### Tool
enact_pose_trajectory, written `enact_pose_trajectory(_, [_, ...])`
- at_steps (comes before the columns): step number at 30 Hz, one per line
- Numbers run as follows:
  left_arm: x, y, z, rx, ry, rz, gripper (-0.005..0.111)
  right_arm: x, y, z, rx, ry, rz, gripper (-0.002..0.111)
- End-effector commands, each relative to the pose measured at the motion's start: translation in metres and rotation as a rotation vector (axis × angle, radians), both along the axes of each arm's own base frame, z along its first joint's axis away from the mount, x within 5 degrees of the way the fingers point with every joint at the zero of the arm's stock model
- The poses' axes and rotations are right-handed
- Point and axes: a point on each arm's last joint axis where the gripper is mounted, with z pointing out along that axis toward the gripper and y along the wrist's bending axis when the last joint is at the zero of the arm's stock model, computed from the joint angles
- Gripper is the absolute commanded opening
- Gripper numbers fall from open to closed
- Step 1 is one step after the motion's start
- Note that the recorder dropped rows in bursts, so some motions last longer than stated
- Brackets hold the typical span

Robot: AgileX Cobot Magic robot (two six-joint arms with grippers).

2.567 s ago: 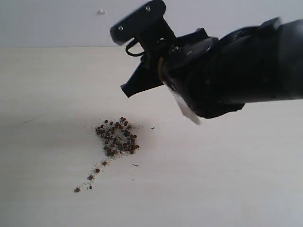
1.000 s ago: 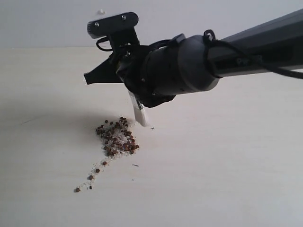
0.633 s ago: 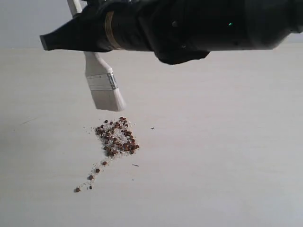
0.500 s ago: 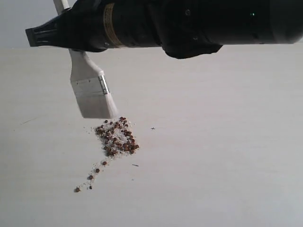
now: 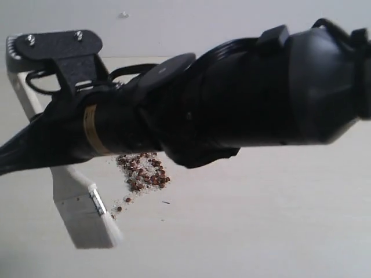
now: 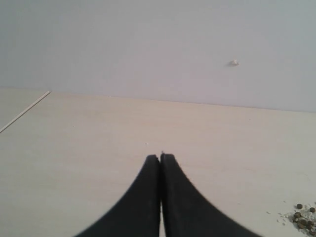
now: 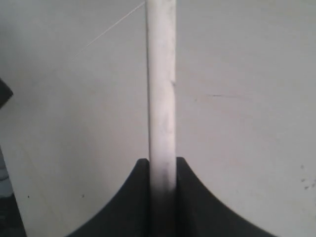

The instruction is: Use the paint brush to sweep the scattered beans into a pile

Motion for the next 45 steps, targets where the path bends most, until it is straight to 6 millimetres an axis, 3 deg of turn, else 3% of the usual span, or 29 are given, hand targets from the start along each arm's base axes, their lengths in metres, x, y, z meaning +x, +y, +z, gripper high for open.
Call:
enact_pose_trajectory(1, [0.0,0.0,0.001,-0.005,-0.008,0.001,0.0,-0.002,0.008,-0.028,-0.071,0.014,-0.004,0.0])
enact_pose_trajectory(6, [0.0,0.0,0.001,-0.005,-0.008,0.001,0.0,0.004,0.022,-0.051,-0.12,0.006,0.032,0.0])
enact_pose_trajectory(13, [0.0,0.0,0.001,-0.005,-0.008,0.001,0.0,0.01,0.037,-0.061,-0.149,-0.052,0.093,0.0])
enact_pose_trajectory(28, [0.0,0.0,0.001,-0.005,-0.008,0.001,0.0,0.027,0.03,-0.062,-0.256,-0.26,0.003,0.0])
enact_pose_trajectory(35, [0.0,0.0,0.001,-0.005,-0.008,0.001,0.0,0.032,0.03,-0.075,-0.277,-0.246,-0.046,0.0])
enact_pose_trajectory(45, [0.0,0.0,0.001,-0.005,-0.008,0.001,0.0,0.04,0.025,-0.071,-0.313,-0.326,-0.116,0.0])
